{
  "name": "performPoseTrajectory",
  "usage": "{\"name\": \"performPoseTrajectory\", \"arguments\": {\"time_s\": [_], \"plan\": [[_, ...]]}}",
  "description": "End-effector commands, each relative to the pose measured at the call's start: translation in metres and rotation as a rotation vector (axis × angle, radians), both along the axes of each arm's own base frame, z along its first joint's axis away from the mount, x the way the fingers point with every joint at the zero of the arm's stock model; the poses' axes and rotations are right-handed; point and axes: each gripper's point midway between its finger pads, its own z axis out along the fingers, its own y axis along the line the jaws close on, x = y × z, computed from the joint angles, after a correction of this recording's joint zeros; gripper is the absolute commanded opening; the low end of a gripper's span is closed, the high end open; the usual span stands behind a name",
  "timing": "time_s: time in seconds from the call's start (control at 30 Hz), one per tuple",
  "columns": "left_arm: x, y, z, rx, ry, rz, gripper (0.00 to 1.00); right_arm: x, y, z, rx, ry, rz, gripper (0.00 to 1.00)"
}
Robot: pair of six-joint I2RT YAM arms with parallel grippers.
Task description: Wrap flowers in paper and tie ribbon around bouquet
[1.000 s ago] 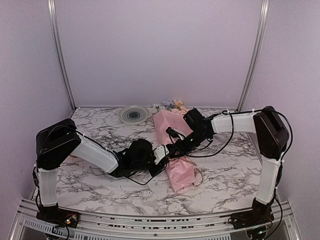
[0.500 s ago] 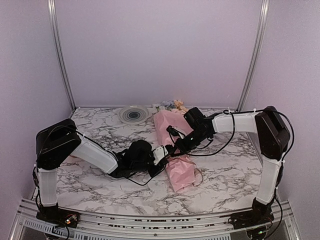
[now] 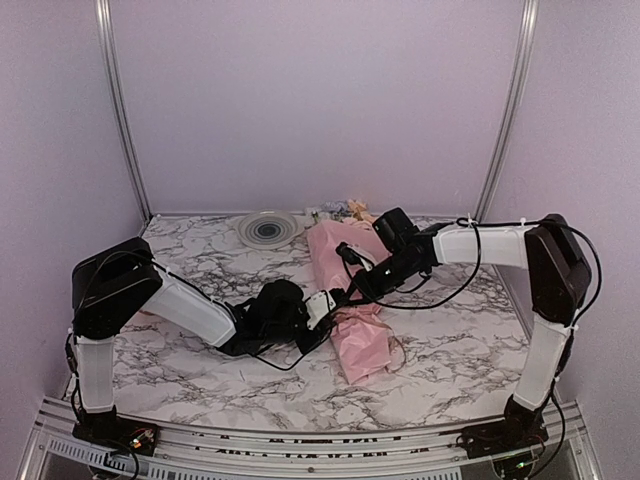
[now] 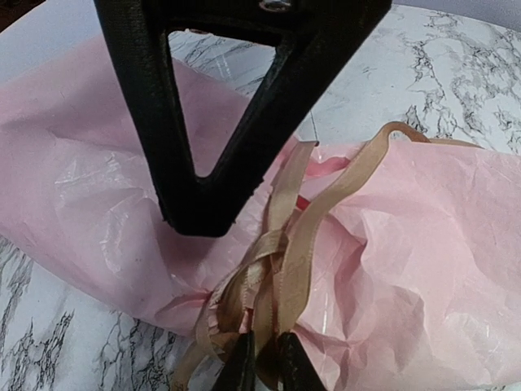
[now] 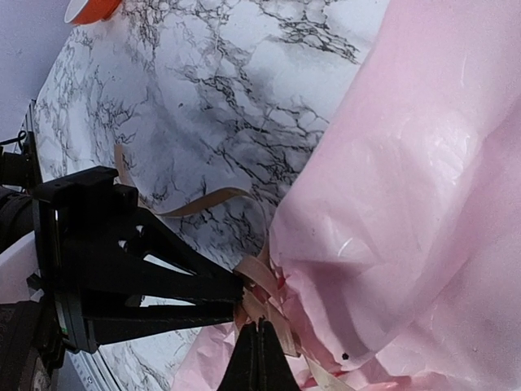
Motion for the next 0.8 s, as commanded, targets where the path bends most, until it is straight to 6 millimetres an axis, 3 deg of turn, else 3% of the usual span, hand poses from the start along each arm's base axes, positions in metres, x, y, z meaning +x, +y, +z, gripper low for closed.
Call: {"name": "performPoseTrajectory", "arguments": {"time_s": [0.0,0.07,0.33,0.57,0.7,0.77], "plan": [[0.005,-0.002,0.018,-0.047,-0.021,0.011,0.12,0.008,-0.002,0.006,-0.008,-0.039,-0.018,0.05],[0.003,-0.001,0.016,-0.043,-0.016,0.006,0.12,0.010,0.000,0.004,-0.014,-0.048,-0.007,0.13],[0.003,-0.004,0.016,-0.050,-0.010,0.003,0.12,0.003,0.003,-0.019,-0.059,-0.022,0.037,0.21],[0.004,-0.005,0.018,-0.053,-0.014,0.002,0.12,0.000,0.005,-0.025,-0.066,-0.016,0.052,0.21],[0.004,-0.003,0.019,-0.050,-0.018,0.009,0.12,-0.001,0.006,-0.030,-0.066,0.001,0.059,0.12],[0.004,-0.002,0.018,-0.048,-0.018,0.011,0.12,-0.001,0.008,-0.029,-0.059,0.004,0.063,0.16]]}}
